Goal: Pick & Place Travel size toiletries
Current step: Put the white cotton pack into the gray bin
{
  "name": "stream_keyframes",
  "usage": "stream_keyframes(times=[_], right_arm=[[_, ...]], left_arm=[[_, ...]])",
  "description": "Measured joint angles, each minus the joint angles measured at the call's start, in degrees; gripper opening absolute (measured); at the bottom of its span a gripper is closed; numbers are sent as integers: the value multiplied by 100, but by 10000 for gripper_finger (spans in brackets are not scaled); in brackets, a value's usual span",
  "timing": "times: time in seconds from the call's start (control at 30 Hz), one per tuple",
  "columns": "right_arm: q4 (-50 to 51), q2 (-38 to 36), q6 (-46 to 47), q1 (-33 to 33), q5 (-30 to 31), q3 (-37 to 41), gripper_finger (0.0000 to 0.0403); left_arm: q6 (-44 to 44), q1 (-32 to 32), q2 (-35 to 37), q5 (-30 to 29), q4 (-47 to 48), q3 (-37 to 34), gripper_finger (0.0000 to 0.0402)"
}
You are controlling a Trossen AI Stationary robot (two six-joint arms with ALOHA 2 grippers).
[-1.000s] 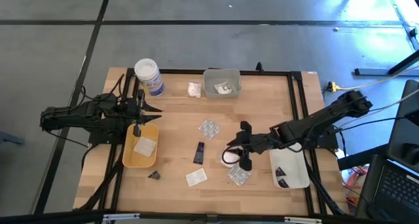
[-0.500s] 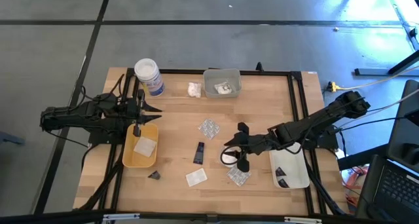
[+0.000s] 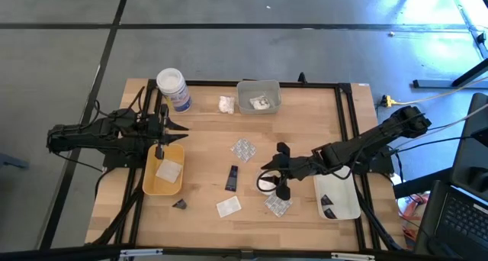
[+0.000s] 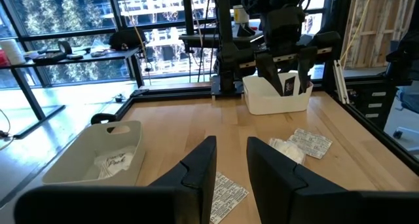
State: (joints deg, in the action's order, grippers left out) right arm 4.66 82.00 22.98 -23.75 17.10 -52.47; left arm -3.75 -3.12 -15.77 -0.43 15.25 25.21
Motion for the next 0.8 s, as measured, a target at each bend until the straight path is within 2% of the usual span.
stream_keyframes(times=[0.37,0.6,0.8], right_arm=[[-199,25,-246,16,155,-1,166],[-226,386,-505,-143,466,-2,197],[-278,511,-249,-180,438,-2,226]], left_arm=[[0,0,0,0,0,0,82],[0,1,0,0,0,0,82],[0,-1,-2,0,0,0,82]])
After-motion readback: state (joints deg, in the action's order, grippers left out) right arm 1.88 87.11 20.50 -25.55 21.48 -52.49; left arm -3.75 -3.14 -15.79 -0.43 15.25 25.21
